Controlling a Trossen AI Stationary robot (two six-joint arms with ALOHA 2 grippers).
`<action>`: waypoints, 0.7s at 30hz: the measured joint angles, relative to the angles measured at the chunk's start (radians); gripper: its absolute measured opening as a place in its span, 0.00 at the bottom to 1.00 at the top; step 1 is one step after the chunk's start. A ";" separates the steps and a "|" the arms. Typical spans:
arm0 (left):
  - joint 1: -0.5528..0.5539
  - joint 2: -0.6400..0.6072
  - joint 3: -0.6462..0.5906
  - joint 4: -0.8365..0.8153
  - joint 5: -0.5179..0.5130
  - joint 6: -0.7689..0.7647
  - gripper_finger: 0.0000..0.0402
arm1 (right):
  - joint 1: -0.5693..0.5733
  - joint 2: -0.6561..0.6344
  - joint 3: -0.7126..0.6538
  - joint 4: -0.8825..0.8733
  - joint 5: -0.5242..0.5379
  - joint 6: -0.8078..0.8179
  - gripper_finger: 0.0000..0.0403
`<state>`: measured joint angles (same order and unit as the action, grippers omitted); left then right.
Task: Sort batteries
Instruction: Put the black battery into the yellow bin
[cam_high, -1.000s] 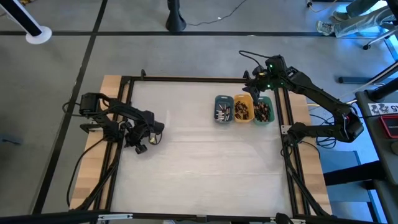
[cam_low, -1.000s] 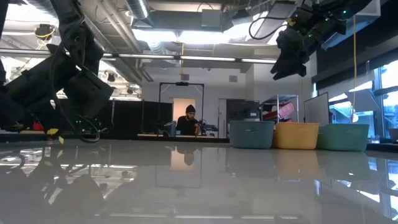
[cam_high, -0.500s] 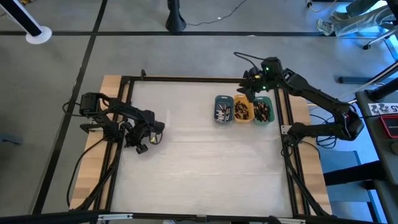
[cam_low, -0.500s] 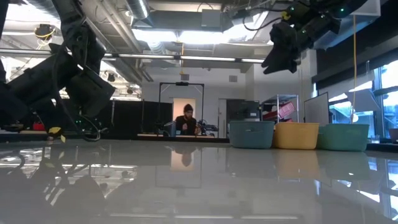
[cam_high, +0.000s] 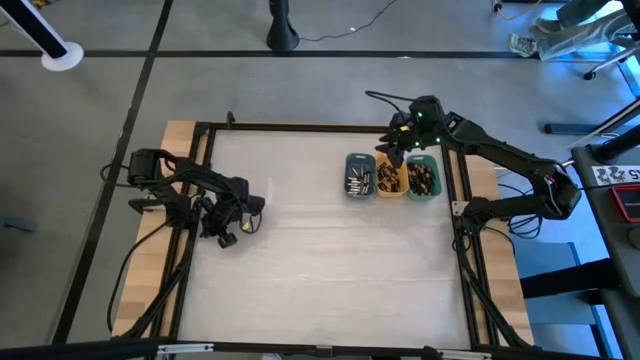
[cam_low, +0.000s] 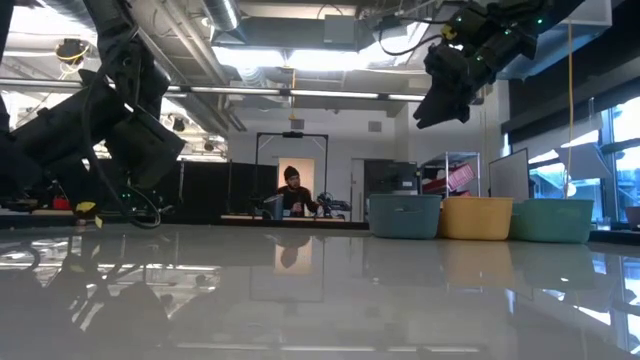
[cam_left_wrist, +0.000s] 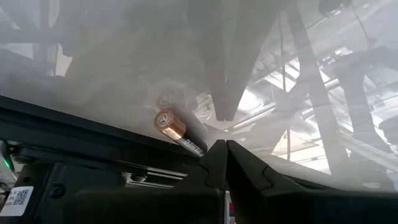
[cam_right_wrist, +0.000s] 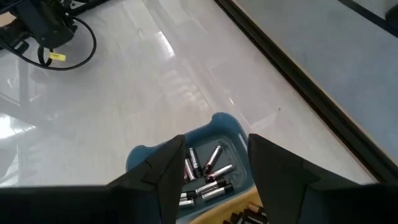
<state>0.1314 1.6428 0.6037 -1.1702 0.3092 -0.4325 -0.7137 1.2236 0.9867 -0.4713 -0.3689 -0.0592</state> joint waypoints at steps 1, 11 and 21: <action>0.000 0.000 0.000 0.000 0.000 0.005 0.00 | 0.000 0.000 0.000 0.003 0.001 -0.003 0.44; 0.002 0.000 0.000 0.002 -0.014 0.025 0.00 | 0.000 0.000 0.000 0.007 0.000 -0.031 0.44; 0.099 0.000 0.040 0.044 -0.115 0.027 0.00 | 0.000 0.000 0.000 0.070 -0.018 -0.053 0.44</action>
<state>0.2302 1.6428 0.6434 -1.1262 0.1938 -0.4058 -0.7136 1.2232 0.9867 -0.4013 -0.3868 -0.1121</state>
